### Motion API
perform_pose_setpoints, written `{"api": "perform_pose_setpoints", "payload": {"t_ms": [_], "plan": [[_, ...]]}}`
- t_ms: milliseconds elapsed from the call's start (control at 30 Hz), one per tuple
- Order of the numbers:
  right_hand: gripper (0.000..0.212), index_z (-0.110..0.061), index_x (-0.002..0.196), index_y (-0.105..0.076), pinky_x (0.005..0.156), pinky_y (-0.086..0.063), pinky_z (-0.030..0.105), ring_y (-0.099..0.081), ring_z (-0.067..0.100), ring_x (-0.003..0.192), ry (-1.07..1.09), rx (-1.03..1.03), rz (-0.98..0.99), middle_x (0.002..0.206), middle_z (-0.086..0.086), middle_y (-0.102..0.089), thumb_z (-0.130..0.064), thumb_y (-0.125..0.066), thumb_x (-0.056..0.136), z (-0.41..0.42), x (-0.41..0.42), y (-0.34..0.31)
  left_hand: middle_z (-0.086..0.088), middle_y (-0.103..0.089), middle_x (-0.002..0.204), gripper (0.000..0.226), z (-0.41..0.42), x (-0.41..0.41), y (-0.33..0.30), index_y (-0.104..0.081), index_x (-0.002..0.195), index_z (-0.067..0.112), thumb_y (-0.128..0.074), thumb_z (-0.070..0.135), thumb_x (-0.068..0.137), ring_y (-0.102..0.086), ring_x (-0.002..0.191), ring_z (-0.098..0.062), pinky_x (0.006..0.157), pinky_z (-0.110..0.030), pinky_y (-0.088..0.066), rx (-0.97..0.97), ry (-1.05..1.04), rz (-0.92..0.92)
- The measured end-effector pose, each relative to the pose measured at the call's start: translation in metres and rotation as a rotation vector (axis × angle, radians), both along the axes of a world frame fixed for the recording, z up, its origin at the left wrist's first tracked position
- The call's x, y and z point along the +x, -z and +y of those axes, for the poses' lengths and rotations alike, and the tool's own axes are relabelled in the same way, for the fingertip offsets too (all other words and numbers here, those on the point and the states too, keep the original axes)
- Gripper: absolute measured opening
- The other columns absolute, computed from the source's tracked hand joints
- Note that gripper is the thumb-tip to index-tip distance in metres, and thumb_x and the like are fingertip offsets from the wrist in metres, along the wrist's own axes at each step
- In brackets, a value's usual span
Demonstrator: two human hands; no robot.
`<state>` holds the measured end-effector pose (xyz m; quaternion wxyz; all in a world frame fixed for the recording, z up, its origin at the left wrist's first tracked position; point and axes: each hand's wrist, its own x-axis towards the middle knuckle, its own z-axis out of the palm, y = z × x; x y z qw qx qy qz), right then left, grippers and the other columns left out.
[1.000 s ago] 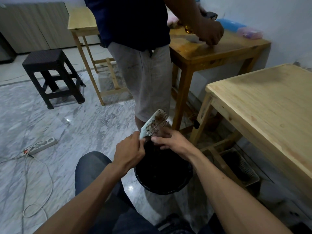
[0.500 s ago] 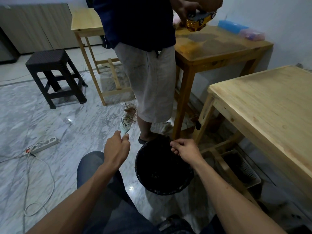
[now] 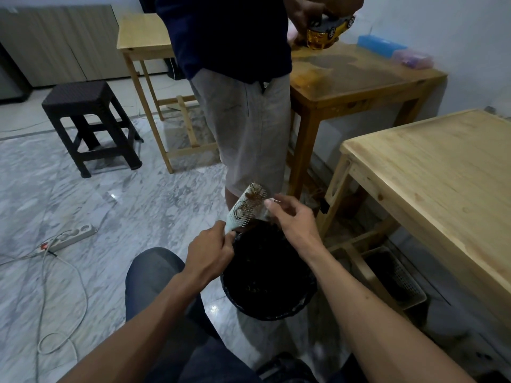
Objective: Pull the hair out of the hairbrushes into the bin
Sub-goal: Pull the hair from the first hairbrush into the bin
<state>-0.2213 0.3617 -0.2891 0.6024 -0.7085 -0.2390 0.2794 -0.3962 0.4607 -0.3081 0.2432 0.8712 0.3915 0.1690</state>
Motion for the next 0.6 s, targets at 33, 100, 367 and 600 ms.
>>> {"api": "perform_pose_setpoints", "payload": {"t_ms": [33,100,367,600], "plan": [[0.036,-0.021,0.109,-0.076,0.092,-0.058,0.032,-0.074,0.015,0.097,0.028,0.009,-0.001,0.097,0.0,-0.078,-0.044,-0.081,0.082,0.003,0.001,-0.001,-0.002,-0.055,0.068,0.026,-0.001,0.0,0.001,-0.052,0.099,0.01,-0.047,0.035,0.101,-0.053,0.065,-0.028,0.057,-0.038,-0.036,0.004,0.017,0.011],[0.02,-0.021,0.099,-0.079,0.084,-0.058,0.027,-0.074,0.012,0.089,0.054,0.001,-0.042,0.089,-0.004,-0.078,-0.033,-0.082,0.084,0.006,0.001,-0.004,0.002,-0.05,0.065,0.024,-0.003,-0.001,0.003,-0.05,0.094,0.013,-0.047,0.036,0.101,-0.05,0.063,-0.026,0.056,-0.036,-0.031,0.005,0.045,0.031],[0.006,-0.021,0.094,-0.075,0.085,-0.059,0.038,-0.071,0.019,0.091,0.229,-0.16,0.036,0.091,-0.002,-0.075,-0.02,-0.069,0.095,-0.001,0.017,0.007,0.005,-0.048,0.062,0.027,0.001,-0.012,0.004,-0.049,0.086,0.017,-0.043,0.042,0.093,-0.046,0.059,-0.018,0.054,-0.035,-0.026,0.013,0.094,0.118],[0.009,-0.02,0.104,-0.064,0.088,-0.046,0.029,-0.057,0.016,0.099,0.387,-0.205,0.112,0.108,0.001,-0.063,-0.018,-0.056,0.103,-0.014,0.026,0.007,-0.002,-0.054,0.067,0.025,0.009,-0.014,0.006,-0.047,0.081,0.016,-0.048,0.036,0.096,-0.052,0.065,-0.027,0.055,-0.036,-0.029,-0.001,0.002,0.153]]}}
